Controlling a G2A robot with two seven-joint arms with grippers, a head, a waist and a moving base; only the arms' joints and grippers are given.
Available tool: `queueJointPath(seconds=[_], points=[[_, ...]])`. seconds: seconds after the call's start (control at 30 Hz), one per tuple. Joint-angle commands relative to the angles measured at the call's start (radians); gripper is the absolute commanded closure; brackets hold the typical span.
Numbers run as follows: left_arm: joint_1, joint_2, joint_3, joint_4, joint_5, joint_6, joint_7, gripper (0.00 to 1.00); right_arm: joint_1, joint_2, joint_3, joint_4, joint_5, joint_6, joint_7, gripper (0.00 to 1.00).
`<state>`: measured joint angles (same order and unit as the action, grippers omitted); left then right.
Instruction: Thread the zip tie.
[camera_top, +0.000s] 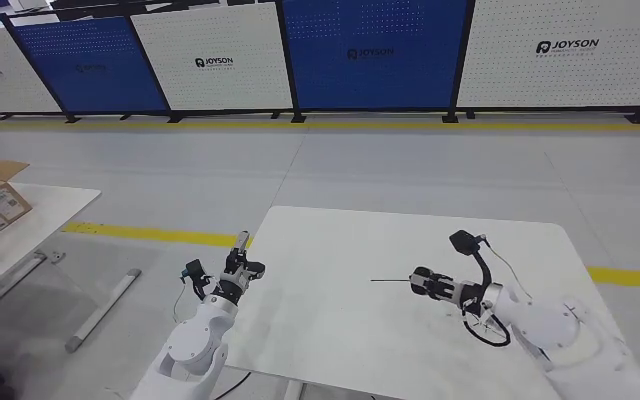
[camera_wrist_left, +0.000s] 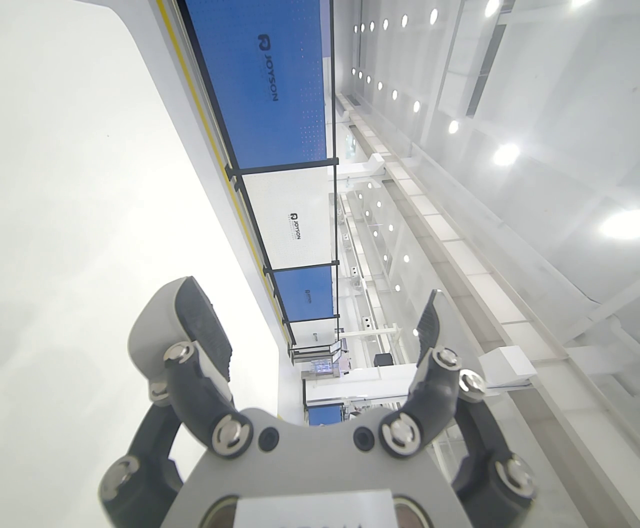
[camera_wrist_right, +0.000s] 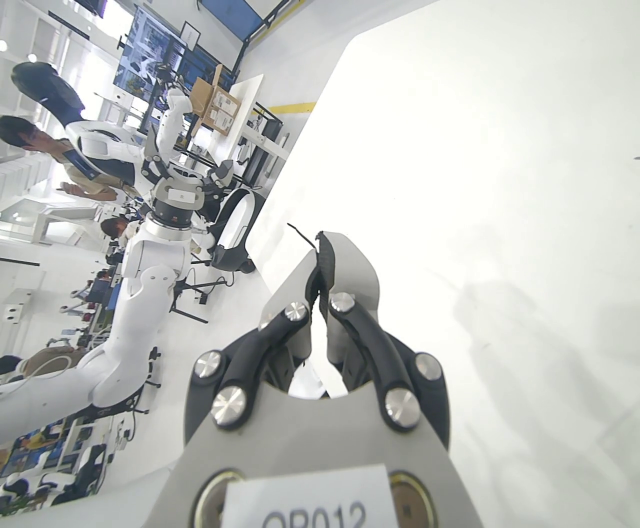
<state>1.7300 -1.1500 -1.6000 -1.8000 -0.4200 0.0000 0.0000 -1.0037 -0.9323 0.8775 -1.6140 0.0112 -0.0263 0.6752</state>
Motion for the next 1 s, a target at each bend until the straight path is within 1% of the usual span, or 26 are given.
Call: queueJointPath(seconds=[0.0, 0.1, 0.13, 0.17, 0.2, 0.23, 0.27, 0.63, 0.7, 0.73, 0.83, 0.93, 0.97], points=[[0.000, 0.000, 0.000, 0.000, 0.000, 0.000, 0.000, 0.00, -0.012, -0.002, 0.010, -0.011, -0.011, -0.040, -0.053, 1.00], [0.000, 0.000, 0.000, 0.000, 0.000, 0.000, 0.000, 0.00, -0.020, -0.002, 0.024, -0.020, -0.054, -0.116, -0.077, 1.00], [0.000, 0.000, 0.000, 0.000, 0.000, 0.000, 0.000, 0.00, -0.018, -0.002, 0.027, -0.021, -0.094, -0.142, -0.089, 1.00], [0.000, 0.000, 0.000, 0.000, 0.000, 0.000, 0.000, 0.00, -0.014, -0.001, 0.025, -0.020, -0.167, -0.167, -0.109, 1.00], [0.000, 0.000, 0.000, 0.000, 0.000, 0.000, 0.000, 0.00, -0.013, -0.002, 0.019, -0.017, -0.209, -0.180, -0.114, 1.00], [0.000, 0.000, 0.000, 0.000, 0.000, 0.000, 0.000, 0.00, -0.006, -0.004, 0.014, -0.003, -0.245, -0.170, -0.110, 1.00], [0.000, 0.000, 0.000, 0.000, 0.000, 0.000, 0.000, 0.00, 0.002, -0.008, 0.008, 0.007, -0.250, -0.154, -0.102, 1.00], [0.000, 0.000, 0.000, 0.000, 0.000, 0.000, 0.000, 0.00, 0.002, -0.008, 0.009, 0.007, -0.258, -0.150, -0.107, 1.00], [0.000, 0.000, 0.000, 0.000, 0.000, 0.000, 0.000, 0.00, -0.002, -0.008, 0.006, -0.008, -0.357, -0.118, -0.151, 1.00], [0.000, 0.000, 0.000, 0.000, 0.000, 0.000, 0.000, 0.00, -0.006, -0.011, -0.002, -0.022, -0.402, -0.111, -0.171, 1.00], [0.000, 0.000, 0.000, 0.000, 0.000, 0.000, 0.000, 0.00, -0.007, -0.015, -0.013, -0.035, -0.493, -0.151, -0.215, 1.00], [0.000, 0.000, 0.000, 0.000, 0.000, 0.000, 0.000, 0.00, -0.005, -0.018, -0.024, -0.037, -0.594, -0.211, -0.260, 1.00], [0.000, 0.000, 0.000, 0.000, 0.000, 0.000, 0.000, 0.00, -0.003, -0.020, -0.028, -0.034, -0.635, -0.242, -0.278, 1.00]])
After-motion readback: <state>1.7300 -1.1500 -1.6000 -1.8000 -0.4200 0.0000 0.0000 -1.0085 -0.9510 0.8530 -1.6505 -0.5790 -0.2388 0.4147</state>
